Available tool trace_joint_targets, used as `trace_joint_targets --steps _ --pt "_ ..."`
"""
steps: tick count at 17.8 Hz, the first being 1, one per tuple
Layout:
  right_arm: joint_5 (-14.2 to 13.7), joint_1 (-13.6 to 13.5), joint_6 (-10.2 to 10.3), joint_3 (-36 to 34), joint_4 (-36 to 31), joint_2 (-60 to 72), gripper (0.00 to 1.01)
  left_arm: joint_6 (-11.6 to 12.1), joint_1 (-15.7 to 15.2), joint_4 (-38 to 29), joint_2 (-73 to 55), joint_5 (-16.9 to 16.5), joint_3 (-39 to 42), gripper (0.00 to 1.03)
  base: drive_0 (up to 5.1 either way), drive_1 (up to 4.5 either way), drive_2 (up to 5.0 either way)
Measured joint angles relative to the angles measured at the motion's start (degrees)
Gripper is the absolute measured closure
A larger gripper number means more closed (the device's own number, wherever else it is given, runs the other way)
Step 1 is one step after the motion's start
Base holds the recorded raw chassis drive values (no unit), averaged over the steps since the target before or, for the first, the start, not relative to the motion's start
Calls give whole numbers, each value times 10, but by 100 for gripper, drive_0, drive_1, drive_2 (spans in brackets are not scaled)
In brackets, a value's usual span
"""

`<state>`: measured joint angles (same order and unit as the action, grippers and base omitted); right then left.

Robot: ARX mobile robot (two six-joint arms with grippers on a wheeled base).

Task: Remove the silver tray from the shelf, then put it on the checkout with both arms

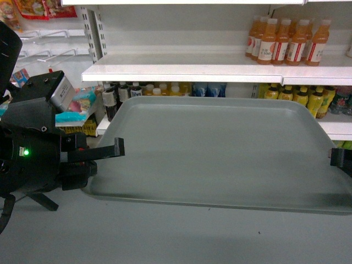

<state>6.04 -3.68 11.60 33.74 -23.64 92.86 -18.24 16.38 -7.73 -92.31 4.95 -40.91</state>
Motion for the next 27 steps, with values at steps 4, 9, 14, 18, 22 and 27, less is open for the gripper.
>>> trace_joint_targets --steps 4,9,14,18,22,27 --pt "0 -1 0 0 0 0 97 0 0 1 0 0 0 100 3 -386 392" --pt "0 -1 0 0 3 0 97 0 0 3 0 0 0 100 1 -387 389" --pt "0 -1 0 0 2 0 97 0 0 4 0 0 0 100 -2 -385 381" --pt "0 0 0 0 0 0 97 0 0 0 1 0 0 100 -1 -382 380" --pt "0 -1 0 0 2 0 97 0 0 4 0 0 0 100 -1 -382 379" --pt "0 -1 2 0 0 0 97 0 0 0 0 0 0 100 5 -374 383"
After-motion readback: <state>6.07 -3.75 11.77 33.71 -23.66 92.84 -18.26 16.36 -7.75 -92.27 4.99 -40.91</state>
